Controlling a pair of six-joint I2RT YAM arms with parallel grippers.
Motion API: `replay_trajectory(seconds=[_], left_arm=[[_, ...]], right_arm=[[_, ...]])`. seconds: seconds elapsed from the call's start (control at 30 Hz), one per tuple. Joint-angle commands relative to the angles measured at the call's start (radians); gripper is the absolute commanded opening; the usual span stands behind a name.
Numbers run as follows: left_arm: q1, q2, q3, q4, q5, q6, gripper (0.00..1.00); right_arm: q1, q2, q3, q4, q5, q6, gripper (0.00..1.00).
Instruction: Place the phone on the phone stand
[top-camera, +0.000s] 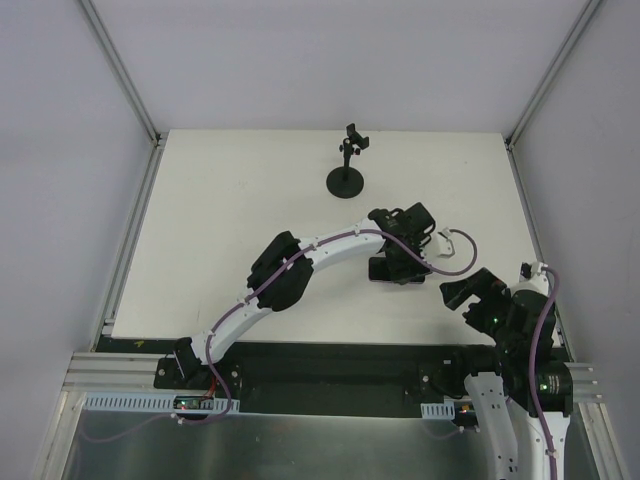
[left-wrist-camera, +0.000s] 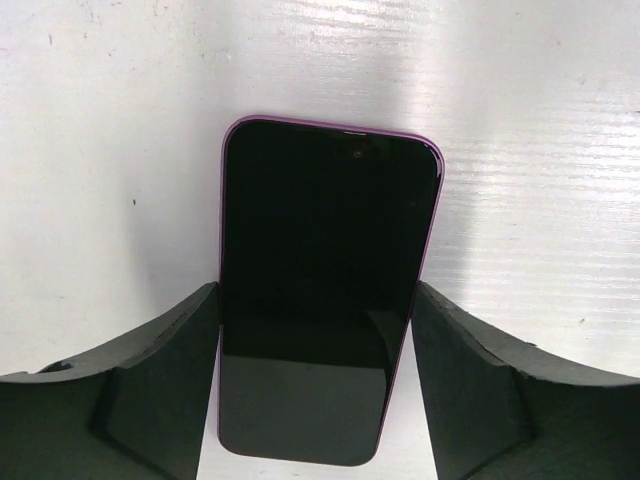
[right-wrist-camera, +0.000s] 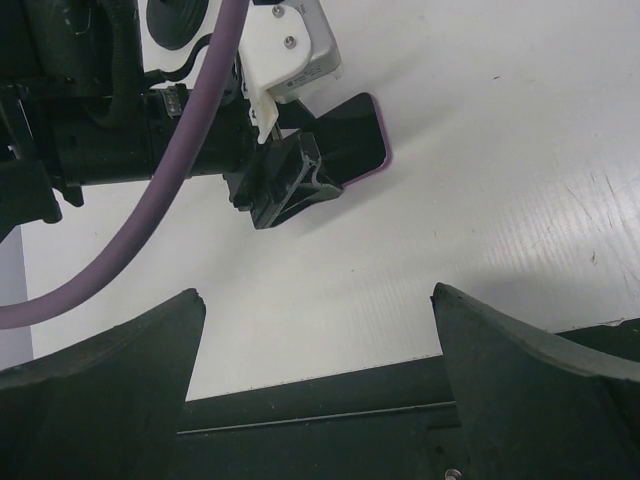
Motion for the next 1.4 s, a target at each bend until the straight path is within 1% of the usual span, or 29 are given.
replay_trajectory(seconds=[0.0, 0.07, 0.1, 0.17, 0.2, 0.3, 0.4, 0.57, 0.6, 0.73, 0.87, 1.03, 1.23, 1.27, 1.37], left_arm=[[-0.01, 0.116, -0.085, -0.11, -0.058, -0.037, 0.59], [-0.01, 0.116, -0.104, -0.108, -0.071, -0.037, 0.53], [-0.01, 0.113, -0.122, -0.108, -0.071, -0.036, 0.46], [-0.01, 0.108, -0.135, -0.107, -0.074, -0.031, 0.37], [-0.01, 0.099, -0.147, -0.107, -0.077, -0.029, 0.31], [-0.01, 0.064, -0.167, -0.096, -0.063, -0.034, 0.24], [-0.008, 0.016, -0.179, -0.069, -0.068, -0.057, 0.0], [-0.002, -0.054, -0.223, -0.015, -0.052, -0.14, 0.0], [0.002, -0.088, -0.239, 0.002, -0.049, -0.157, 0.0], [0.018, -0.194, -0.341, 0.1, -0.046, -0.255, 0.0], [0.019, -0.294, -0.443, 0.178, -0.078, -0.289, 0.0], [0.022, -0.384, -0.5, 0.224, -0.092, -0.328, 0.0], [0.022, -0.416, -0.523, 0.246, -0.144, -0.381, 0.0], [0.022, -0.433, -0.533, 0.25, -0.15, -0.393, 0.0], [0.022, -0.482, -0.561, 0.289, -0.19, -0.427, 0.0]], right_arm=[[-0.001, -0.011, 0.004, -0.015, 0.0, 0.016, 0.99], [-0.003, -0.008, 0.007, -0.02, 0.005, 0.013, 1.0], [-0.003, -0.009, 0.006, -0.021, 0.008, 0.013, 1.0], [-0.005, -0.008, 0.006, -0.021, 0.009, 0.013, 1.0], [-0.003, -0.005, 0.004, -0.023, 0.008, 0.011, 1.0], [-0.003, -0.003, -0.002, -0.021, 0.005, 0.018, 1.0], [-0.003, 0.003, -0.014, -0.023, 0.009, 0.028, 1.0], [-0.003, 0.017, -0.039, -0.041, 0.023, 0.067, 1.0], [-0.003, 0.018, -0.042, -0.038, 0.023, 0.068, 1.0], [-0.003, 0.026, -0.047, -0.023, 0.023, 0.074, 1.0], [-0.003, 0.058, -0.056, 0.0, -0.015, 0.071, 1.0], [-0.003, 0.09, -0.085, 0.038, -0.055, 0.062, 1.0], [-0.005, 0.121, -0.143, 0.146, -0.191, 0.025, 1.0], [-0.003, 0.13, -0.154, 0.159, -0.237, 0.021, 1.0], [-0.003, 0.152, -0.186, 0.221, -0.299, 0.016, 1.0]])
